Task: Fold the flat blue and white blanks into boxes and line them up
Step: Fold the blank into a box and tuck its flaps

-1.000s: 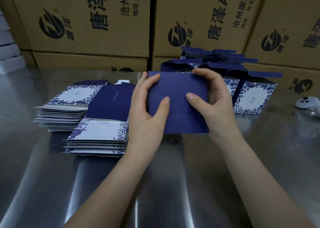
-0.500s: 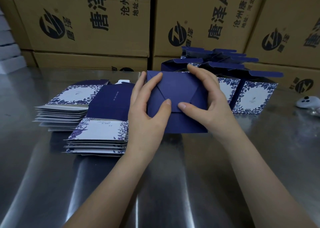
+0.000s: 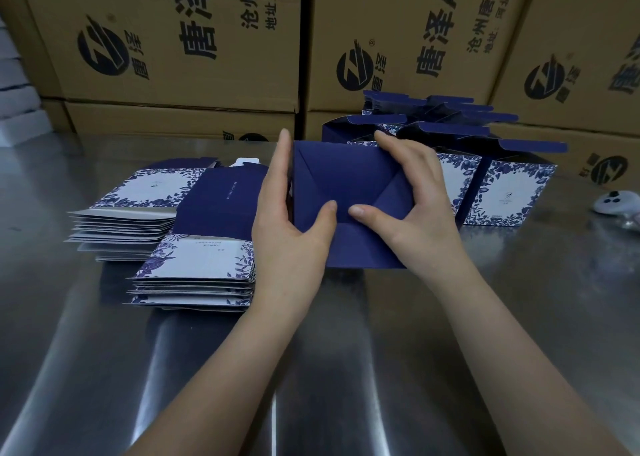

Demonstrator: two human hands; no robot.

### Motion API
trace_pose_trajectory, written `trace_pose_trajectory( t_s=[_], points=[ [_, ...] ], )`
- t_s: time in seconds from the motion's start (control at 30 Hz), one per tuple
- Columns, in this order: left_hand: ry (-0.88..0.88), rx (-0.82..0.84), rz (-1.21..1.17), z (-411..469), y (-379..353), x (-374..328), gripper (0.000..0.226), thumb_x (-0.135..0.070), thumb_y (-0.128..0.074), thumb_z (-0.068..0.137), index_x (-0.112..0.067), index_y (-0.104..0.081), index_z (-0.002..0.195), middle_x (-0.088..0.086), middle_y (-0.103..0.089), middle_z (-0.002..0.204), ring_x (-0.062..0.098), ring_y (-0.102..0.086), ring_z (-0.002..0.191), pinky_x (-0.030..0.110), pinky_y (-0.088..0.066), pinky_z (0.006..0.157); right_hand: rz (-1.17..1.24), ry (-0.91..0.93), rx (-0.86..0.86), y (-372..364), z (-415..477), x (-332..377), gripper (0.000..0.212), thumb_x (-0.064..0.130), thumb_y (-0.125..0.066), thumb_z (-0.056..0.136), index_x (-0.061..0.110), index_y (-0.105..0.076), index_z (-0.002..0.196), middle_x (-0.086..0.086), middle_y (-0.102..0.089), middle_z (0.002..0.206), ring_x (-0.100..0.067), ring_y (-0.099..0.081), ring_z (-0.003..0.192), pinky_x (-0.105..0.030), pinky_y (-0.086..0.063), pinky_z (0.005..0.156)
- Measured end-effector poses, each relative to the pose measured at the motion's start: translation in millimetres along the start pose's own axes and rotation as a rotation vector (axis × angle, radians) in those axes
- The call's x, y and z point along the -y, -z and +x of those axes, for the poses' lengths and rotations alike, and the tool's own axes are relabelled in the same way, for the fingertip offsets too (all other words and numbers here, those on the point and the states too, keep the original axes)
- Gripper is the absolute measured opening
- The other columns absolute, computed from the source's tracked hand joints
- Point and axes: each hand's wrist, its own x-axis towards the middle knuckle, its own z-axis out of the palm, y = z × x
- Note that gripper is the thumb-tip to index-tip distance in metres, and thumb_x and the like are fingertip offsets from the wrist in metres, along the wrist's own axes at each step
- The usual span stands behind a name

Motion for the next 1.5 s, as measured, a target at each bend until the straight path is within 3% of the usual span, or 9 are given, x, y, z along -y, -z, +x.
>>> trace_pose_trajectory(
  t_s=[0.2, 0.43, 0.87, 1.0, 1.13, 1.2, 1.3, 1.37, 1.5],
  points=[
    [0.034, -0.030, 0.004, 0, -1, 3, 0.081, -0.003, -0.068, 0.089, -0.039, -0.030, 0.152, -0.018, -0.040, 0.154, -0.004, -0.037, 0.139, 0.036, -0.037, 0.116, -0.083, 0.053, -0.060, -5, 0, -1, 0.070, 0.012, -0.083, 0.070, 0.019, -0.051, 0.132, -0.001, -0.043, 0.130, 0.016, -0.033, 0.117, -0.003, -0.024, 0.101],
    [0.050, -0.053, 0.003, 0, -1, 5, 0.080, -0.005, -0.070, 0.088, -0.037, -0.034, 0.151, -0.019, -0.043, 0.152, -0.005, -0.039, 0.137, 0.035, -0.038, 0.115, -0.142, 0.090, -0.085, -7, -1, 0, 0.067, 0.010, -0.083, 0.069, 0.013, -0.053, 0.129, -0.007, -0.045, 0.128, 0.004, -0.035, 0.115, -0.002, -0.023, 0.100],
    [0.039, 0.002, 0.026, 2, 0, 5, 0.082, -0.001, -0.066, 0.088, -0.038, -0.031, 0.152, -0.020, -0.037, 0.155, -0.005, -0.035, 0.140, 0.036, -0.035, 0.118, -0.059, 0.049, 0.008, 0, 1, 0, 0.064, 0.009, -0.076, 0.079, 0.017, -0.047, 0.136, -0.004, -0.041, 0.136, 0.003, -0.035, 0.125, -0.008, -0.024, 0.106],
    [0.022, 0.060, 0.034, 2, 2, 4, 0.086, 0.000, -0.061, 0.088, -0.044, -0.025, 0.153, -0.024, -0.032, 0.157, -0.007, -0.030, 0.142, 0.035, -0.035, 0.117, 0.031, 0.004, -0.016, 1, 1, 2, 0.051, 0.003, -0.064, 0.087, 0.016, -0.050, 0.135, 0.000, -0.044, 0.135, -0.001, -0.038, 0.128, -0.015, -0.028, 0.109],
    [0.008, 0.133, 0.075, 3, 3, 1, 0.095, -0.004, -0.053, 0.078, -0.051, -0.017, 0.152, -0.042, -0.022, 0.152, -0.017, -0.024, 0.139, 0.019, -0.040, 0.109, 0.144, -0.048, -0.050, 3, 2, 3, 0.045, -0.004, -0.052, 0.092, 0.016, -0.052, 0.133, 0.003, -0.048, 0.133, -0.008, -0.042, 0.129, -0.035, -0.033, 0.112],
    [0.012, 0.168, 0.077, 4, 4, 0, 0.099, -0.002, -0.052, 0.075, -0.051, -0.014, 0.153, -0.045, -0.019, 0.149, -0.014, -0.024, 0.141, 0.027, -0.044, 0.109, 0.162, -0.060, -0.056, 3, 2, 3, 0.045, -0.003, -0.054, 0.092, 0.019, -0.052, 0.131, 0.004, -0.048, 0.133, -0.009, -0.043, 0.129, -0.040, -0.035, 0.111],
    [0.013, 0.220, 0.090, 4, 5, -1, 0.102, 0.001, -0.054, 0.077, -0.048, -0.009, 0.154, -0.048, -0.016, 0.146, -0.012, -0.022, 0.142, 0.035, -0.042, 0.112, 0.099, -0.037, -0.063, 2, 1, 1, 0.049, 0.007, -0.069, 0.085, 0.022, -0.053, 0.128, 0.004, -0.049, 0.130, -0.005, -0.043, 0.126, -0.029, -0.036, 0.109],
    [0.013, 0.242, 0.101, 3, 4, -2, 0.103, 0.004, -0.055, 0.078, -0.045, -0.007, 0.155, -0.038, -0.015, 0.154, -0.009, -0.018, 0.145, 0.040, -0.035, 0.117, 0.008, 0.005, -0.084, 0, 1, -1, 0.055, 0.014, -0.078, 0.078, 0.018, -0.053, 0.126, 0.001, -0.049, 0.127, -0.005, -0.043, 0.121, -0.016, -0.032, 0.105],
    [0.002, 0.277, 0.122, 2, 1, -2, 0.103, 0.000, -0.057, 0.078, -0.042, -0.004, 0.156, -0.025, -0.011, 0.162, -0.007, -0.011, 0.148, 0.043, -0.026, 0.122, -0.075, 0.016, -0.147, -2, 2, -6, 0.057, 0.015, -0.083, 0.071, 0.015, -0.055, 0.120, -0.001, -0.051, 0.120, -0.001, -0.042, 0.111, -0.005, -0.028, 0.097]
  ],
)
